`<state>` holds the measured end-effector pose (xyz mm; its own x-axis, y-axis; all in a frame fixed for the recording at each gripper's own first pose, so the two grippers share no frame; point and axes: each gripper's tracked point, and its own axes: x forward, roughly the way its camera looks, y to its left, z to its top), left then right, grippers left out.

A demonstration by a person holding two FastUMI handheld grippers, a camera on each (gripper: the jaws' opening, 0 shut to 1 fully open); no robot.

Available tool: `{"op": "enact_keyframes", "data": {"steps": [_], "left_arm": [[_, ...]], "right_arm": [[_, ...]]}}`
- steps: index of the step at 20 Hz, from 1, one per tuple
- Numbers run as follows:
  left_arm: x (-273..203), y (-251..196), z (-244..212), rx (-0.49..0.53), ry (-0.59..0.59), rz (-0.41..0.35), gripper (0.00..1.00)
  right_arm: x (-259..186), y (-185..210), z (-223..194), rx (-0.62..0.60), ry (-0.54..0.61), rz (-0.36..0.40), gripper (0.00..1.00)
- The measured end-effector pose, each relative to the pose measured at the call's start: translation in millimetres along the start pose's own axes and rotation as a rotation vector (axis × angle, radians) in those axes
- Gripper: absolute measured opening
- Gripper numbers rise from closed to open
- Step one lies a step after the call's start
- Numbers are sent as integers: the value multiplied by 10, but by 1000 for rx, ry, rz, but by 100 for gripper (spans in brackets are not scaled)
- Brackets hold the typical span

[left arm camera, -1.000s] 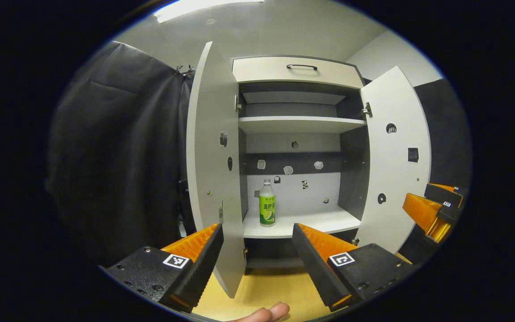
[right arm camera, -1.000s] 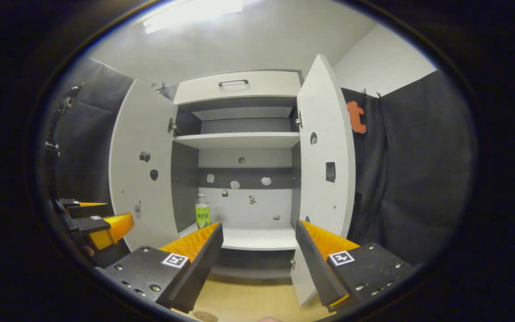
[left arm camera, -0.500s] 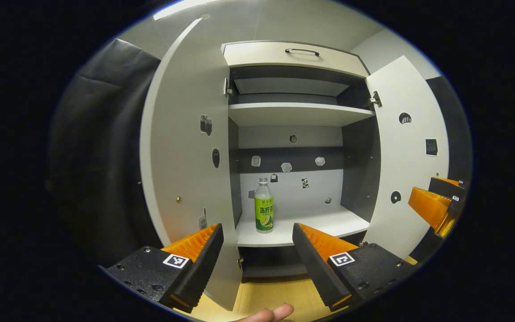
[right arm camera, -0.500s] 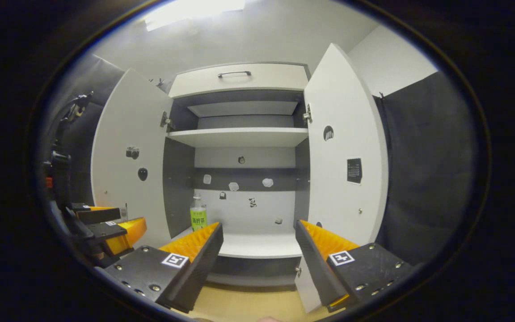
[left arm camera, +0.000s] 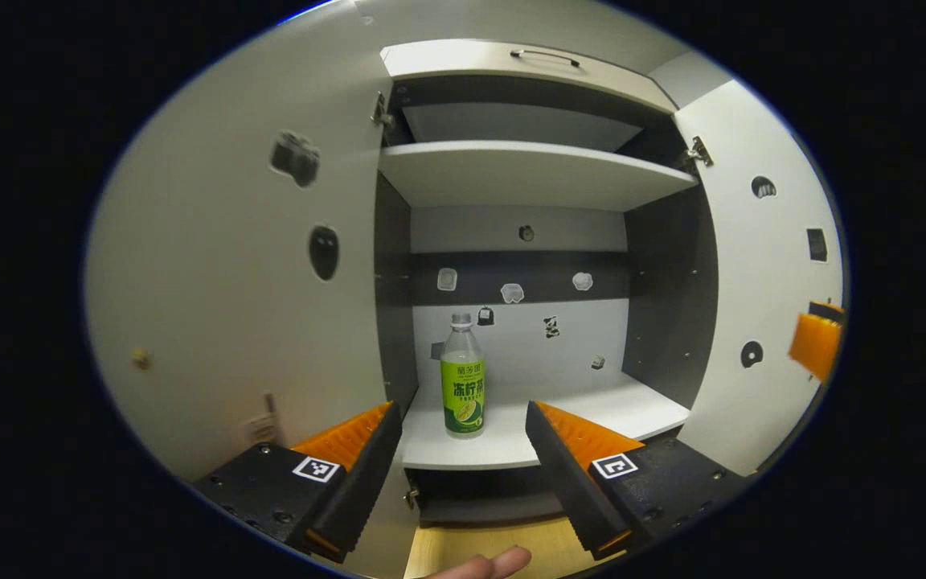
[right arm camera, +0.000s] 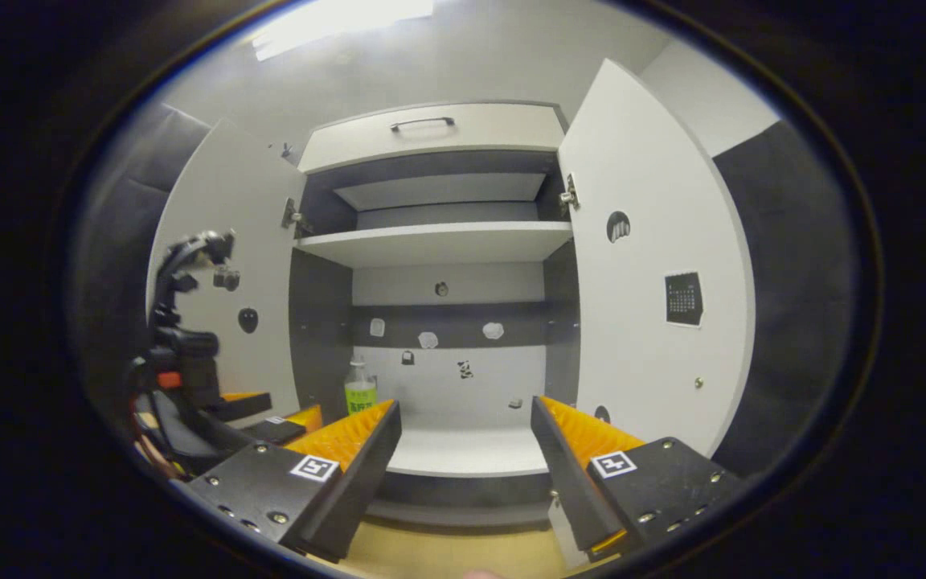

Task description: Grasp the bottle in the cabinet with the left hand and place it on the coaster, then close the right door with the right hand and the left door with the left hand.

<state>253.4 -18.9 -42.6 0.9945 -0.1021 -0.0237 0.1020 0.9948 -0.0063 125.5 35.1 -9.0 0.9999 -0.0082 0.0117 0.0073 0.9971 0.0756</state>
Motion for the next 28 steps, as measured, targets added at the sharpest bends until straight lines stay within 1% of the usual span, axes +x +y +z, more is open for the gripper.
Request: {"op": "enact_keyframes", "data": {"steps": [3, 5, 7, 9, 10, 13, 15, 16, 17, 18, 19, 21, 24, 28], "left_arm": [[520, -99, -133, -1, 12, -7, 98], [864, -111, -227, 9, 11, 13, 98], [1165, -46, -288, 24, 5, 51, 98], [1395, 2, -320, 23, -5, 71, 98], [1489, 34, -354, 20, -2, 81, 98], [1757, 127, -392, 10, 4, 101, 98], [1941, 180, -483, -7, 37, 107, 98], [2023, 219, -549, -23, 58, 115, 98], [2093, 206, -604, -30, 80, 99, 98], [2090, 248, -653, -11, 103, 100, 97], [1980, 289, -601, 3, 100, 112, 79], [1851, 291, -458, 19, 57, 105, 78], [1489, 237, -286, 22, 33, 85, 78], [954, -18, -163, -43, 51, 10, 78]], "right_arm": [[-32, -87, 73, 54, -14, -15, 98], [-93, -189, 142, 70, -34, -31, 98], [-166, -296, 193, 62, -56, -50, 97], [-232, -381, 227, 42, -70, -67, 96], [-260, -418, 233, 31, -74, -75, 98], [-346, -459, 168, 11, -60, -84, 97], [-420, -476, 109, 19, -30, -95, 98], [-465, -471, 132, 21, -34, -93, 97], [-521, -457, 152, 25, -42, -87, 97], [-583, -455, 174, 31, -52, -84, 98], [-642, -470, 186, 32, -58, -85, 98], [-770, -486, 204, 23, -68, -88, 97], [-990, -452, 211, 14, -87, -71, 98], [-1226, -428, 208, 17, -69, -44, 98]]}}
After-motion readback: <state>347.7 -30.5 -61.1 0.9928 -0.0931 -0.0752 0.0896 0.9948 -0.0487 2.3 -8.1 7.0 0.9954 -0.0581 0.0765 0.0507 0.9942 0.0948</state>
